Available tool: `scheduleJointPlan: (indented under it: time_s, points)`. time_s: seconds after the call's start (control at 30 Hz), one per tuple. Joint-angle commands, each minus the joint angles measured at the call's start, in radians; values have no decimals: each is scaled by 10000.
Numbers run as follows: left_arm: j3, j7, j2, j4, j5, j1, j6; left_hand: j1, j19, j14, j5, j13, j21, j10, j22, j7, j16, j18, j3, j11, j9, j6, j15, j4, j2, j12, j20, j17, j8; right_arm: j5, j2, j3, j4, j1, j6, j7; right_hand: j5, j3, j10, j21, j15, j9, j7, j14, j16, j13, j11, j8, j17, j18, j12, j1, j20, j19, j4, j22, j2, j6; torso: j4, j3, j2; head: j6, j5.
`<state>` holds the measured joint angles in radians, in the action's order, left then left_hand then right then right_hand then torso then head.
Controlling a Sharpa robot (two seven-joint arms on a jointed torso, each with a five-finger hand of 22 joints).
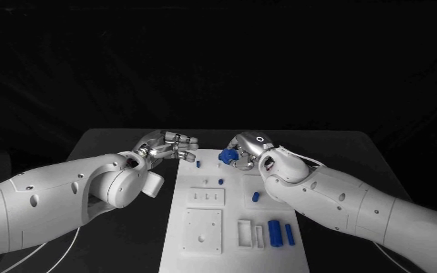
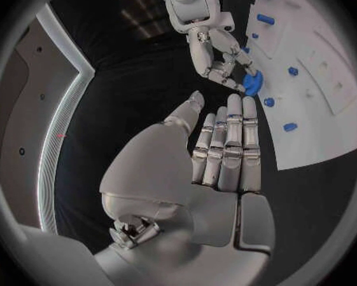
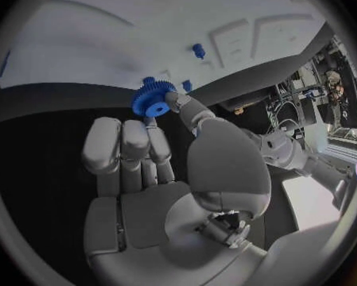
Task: Assemble the parts on the task board
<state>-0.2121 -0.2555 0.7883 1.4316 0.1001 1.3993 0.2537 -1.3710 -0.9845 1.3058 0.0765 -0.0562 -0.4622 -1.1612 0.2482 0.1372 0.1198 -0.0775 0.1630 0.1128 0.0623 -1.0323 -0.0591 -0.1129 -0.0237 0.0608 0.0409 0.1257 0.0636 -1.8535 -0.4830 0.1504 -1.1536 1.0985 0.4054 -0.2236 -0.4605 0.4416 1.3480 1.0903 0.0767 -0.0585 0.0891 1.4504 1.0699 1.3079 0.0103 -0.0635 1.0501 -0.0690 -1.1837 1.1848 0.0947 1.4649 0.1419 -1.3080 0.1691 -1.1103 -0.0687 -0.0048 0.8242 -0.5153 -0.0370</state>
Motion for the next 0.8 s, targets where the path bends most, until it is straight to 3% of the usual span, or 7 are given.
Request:
scheduleJointPlan:
  time_s: [0.03, 0.17, 0.3, 0.5, 0.8]
  points:
    - [5, -57, -48, -1, 28, 17, -97, -15, -15, -26, 52, -17, -70, 60, -9, 48, 30, 36, -45, -19, 7, 8, -12, -25, -44, -17, 13, 12, -16, -516, 210, -91, 148, -24, 333, -250, 99, 60, 1, 30, 51, -51, -100, -12, -75, 116, 78, 16, -16, 88, 40, 60, 61, 258, -10, -1424, 44, -496, -39, -9, 14, -3, 29]
    - [5, -58, -94, -33, 28, 17, -92, -15, -15, -26, 52, -17, -70, 60, -9, 48, 30, 36, -45, -19, 7, 8, -12, -25, -44, -17, 13, 12, -16, -557, 534, -185, 421, -57, 292, -265, 171, 76, -1, 39, 51, -49, -96, -16, -94, 113, 74, 18, -34, 89, 47, 61, 61, 261, -20, -1426, 51, -485, -57, -11, 12, -3, 52]
    - [4, -56, -127, -50, 28, 17, -100, -15, -15, -26, 52, -17, -70, 60, -9, 48, 30, 36, -45, -19, 7, 8, -12, -25, -44, -17, 13, 12, -16, -569, 751, -239, 634, -89, 240, -263, 194, 83, -3, 56, 52, -51, -96, -15, -105, 111, 74, 16, -44, 91, 53, 76, 62, 266, -14, -1431, 48, -490, -107, -49, 33, 3, 32]
    - [4, -47, -164, -72, 28, 17, -80, 23, -16, -21, 53, -17, -97, 68, -32, 64, 28, 36, -57, -13, 5, 60, -16, 4, -58, -18, 15, 9, -19, -607, 1057, -294, 968, -138, 194, -300, 194, 76, -2, 42, 55, -50, -93, -12, -100, 113, 72, 17, -38, 89, 51, 74, 66, 265, -14, -1428, 45, -477, -51, -13, 28, 8, 80]
    - [4, -43, -229, -113, 27, 17, -101, 23, -16, -21, 53, -17, -97, 68, -32, 64, 28, 36, -57, -13, 5, 60, -16, 4, -58, -18, 15, 9, -19, -696, 1279, -323, 1337, -155, 72, -388, 193, 70, -11, 54, 60, -51, -92, -15, -112, 108, 72, 15, -47, 89, 64, 85, 71, 270, -5, -1432, 39, -469, -49, -15, 28, 11, 62]
